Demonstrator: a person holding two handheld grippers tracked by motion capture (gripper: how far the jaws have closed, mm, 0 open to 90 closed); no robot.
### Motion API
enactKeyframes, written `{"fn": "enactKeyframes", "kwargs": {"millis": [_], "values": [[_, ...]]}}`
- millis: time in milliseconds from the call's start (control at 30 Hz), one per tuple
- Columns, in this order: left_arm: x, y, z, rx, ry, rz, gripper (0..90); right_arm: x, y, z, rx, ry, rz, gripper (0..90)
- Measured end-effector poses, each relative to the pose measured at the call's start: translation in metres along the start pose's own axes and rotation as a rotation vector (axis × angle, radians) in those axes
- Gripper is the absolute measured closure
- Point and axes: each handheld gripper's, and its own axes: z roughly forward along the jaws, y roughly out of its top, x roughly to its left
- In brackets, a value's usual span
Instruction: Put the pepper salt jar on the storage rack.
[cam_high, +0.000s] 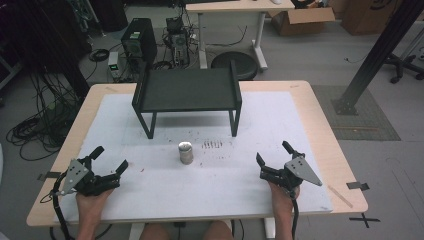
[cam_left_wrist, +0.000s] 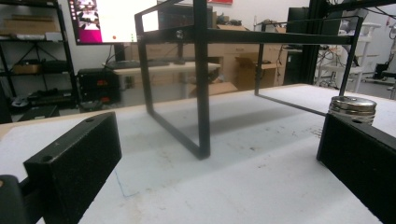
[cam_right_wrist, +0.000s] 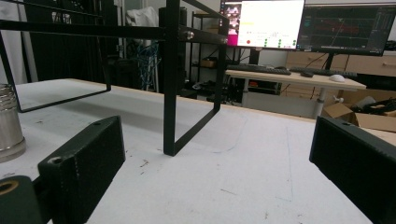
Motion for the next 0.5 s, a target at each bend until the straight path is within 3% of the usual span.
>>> {"fn": "enactKeyframes", "kwargs": {"millis": [500], "values": [[-0.0001, 0.0001, 0.0002, 0.002, 0.000, 0.002, 0.2, -0.0001, 0.0000, 0.0000, 0.000, 0.000, 0.001, 2.8]]}}
